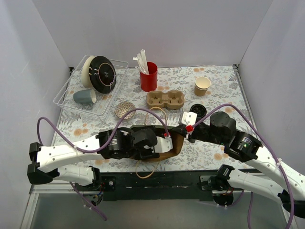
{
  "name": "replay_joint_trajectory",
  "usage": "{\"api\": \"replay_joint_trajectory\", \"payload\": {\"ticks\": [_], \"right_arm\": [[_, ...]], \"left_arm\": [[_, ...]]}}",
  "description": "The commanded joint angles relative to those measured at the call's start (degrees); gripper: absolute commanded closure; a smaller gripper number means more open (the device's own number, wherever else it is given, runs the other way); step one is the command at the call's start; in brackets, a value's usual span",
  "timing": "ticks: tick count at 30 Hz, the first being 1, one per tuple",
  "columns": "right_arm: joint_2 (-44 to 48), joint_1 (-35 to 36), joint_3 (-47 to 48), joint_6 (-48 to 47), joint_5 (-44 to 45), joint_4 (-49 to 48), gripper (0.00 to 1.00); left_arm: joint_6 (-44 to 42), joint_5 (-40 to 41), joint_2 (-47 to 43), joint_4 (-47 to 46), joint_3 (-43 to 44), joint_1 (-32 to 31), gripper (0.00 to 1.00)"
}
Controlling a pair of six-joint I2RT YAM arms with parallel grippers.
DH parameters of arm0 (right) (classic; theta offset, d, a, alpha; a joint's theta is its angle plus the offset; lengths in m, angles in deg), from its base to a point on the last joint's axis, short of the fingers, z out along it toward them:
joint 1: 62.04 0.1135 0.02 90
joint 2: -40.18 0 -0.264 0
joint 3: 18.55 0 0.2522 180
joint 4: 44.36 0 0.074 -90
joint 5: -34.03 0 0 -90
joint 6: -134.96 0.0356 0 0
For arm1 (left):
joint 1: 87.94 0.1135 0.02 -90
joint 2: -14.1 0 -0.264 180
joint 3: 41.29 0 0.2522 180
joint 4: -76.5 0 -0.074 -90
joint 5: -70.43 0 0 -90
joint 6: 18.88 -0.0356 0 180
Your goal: Pack the takeout coffee
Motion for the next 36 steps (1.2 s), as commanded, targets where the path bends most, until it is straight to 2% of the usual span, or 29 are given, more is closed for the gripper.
{"api": "replay_joint_trajectory", "payload": {"ticks": [1,12,14,18,22,27,33,36], "right_arm": [[-0.3,0.4,-1.1,-1.3,-1.9,-0.4,0.99],[-1.3,1.2,-1.6,-2.5,-2.4,-1.1,0.99],[-1.4,1.6,-1.8,-3.3,-2.7,-0.8,0.99],[-1.4,1.8,-2.8,-4.4,-2.9,-0.4,0.99],[-1.3,1.9,-2.7,-3.6,-4.6,-0.4,0.99],[-0.5,1.8,-2.5,-0.4,-6.5,-0.6,0.99],[-0.8,1.8,0.1,5.2,-4.5,0.1,0.99],[-0.2,1.8,-0.6,8.4,-2.4,-2.1,0.99]], "left_arm": [[2.1,-3.9,-5.0,0.9,-1.7,0.3,1.0],[1.4,1.0,-3.9,6.3,-5.6,0.5,1.0],[0.6,0.6,-4.6,3.7,-5.8,0.6,1.0],[-0.9,7.4,-3.3,0.8,-7.5,1.0,1.0],[-3.2,6.1,-3.4,-3.3,-9.1,2.6,1.0],[-5.9,8.0,-3.3,-7.4,-10.8,4.5,1.0],[-9.2,7.7,-4.8,-12.5,-10.4,4.6,1.0],[-10.4,4.9,-6.6,-15.4,-11.1,4.6,1.0]]}}
